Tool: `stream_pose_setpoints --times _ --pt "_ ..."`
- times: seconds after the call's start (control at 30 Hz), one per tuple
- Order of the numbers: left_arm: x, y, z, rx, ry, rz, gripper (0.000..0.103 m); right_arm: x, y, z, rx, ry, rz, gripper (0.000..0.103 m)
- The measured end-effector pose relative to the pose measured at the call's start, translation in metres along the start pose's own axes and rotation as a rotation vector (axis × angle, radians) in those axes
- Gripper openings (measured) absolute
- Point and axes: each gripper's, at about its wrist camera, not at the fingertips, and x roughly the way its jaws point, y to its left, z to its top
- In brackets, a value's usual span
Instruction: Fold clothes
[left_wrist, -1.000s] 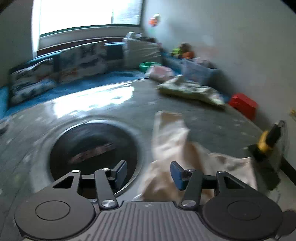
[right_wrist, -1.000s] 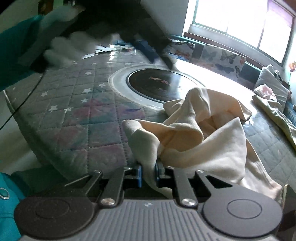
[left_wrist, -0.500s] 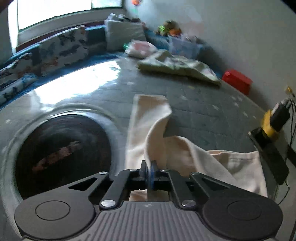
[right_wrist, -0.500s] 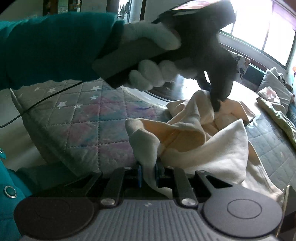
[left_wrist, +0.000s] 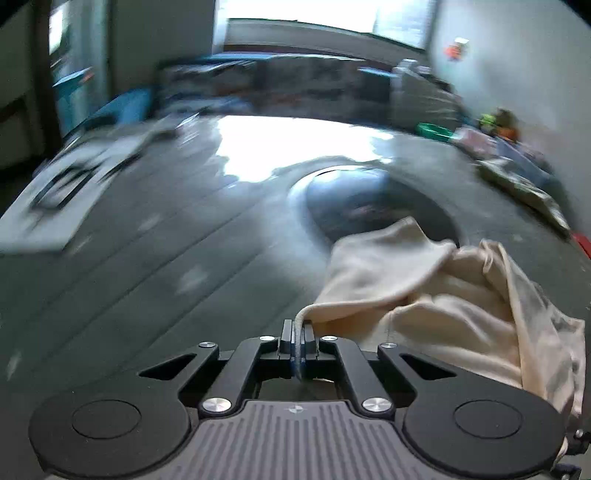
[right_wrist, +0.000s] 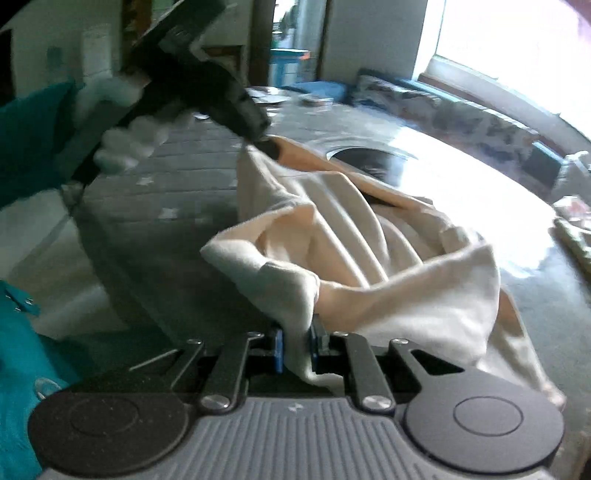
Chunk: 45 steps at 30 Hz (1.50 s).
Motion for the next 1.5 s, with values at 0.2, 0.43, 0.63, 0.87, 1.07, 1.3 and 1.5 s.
stream_pose_setpoints --times 0.2,0.43,0.63,0.87,1.07,1.3,1.5 --pt "-0.034 0.048 -0.038 -0.029 0.044 0.069 0.004 0.005 0.014 0.023 -0.02 -0.004 0.143 0.021" --pt "-0.059 0.049 -0.028 0.068 -0.007 0.037 0.042 -0.007 -0.02 0.061 0.062 -0.057 0.138 0.033" --pt "-0.055 0.035 0.001 0.137 -0.061 0.028 0.053 0.019 -0.058 0.088 0.134 -0.075 -0.016 0.038" --pt "-0.005 -0.004 0.03 0.257 -0.054 -0.03 0.059 0.075 -0.089 0.095 0.226 -0.019 -0.087 0.038" --pt "0.045 -0.027 0.043 0.299 -0.01 -0.046 0.058 0.099 -0.093 0.091 0.234 0.008 -0.099 0.017" --pt "0.07 -0.035 0.044 0.306 0.001 -0.091 0.025 0.073 -0.088 0.08 0.206 -0.017 -0.154 0.007" --pt "0.06 -0.021 0.046 0.243 -0.04 -0.105 0.007 0.022 -0.085 0.055 0.208 -0.036 -0.264 0.007"
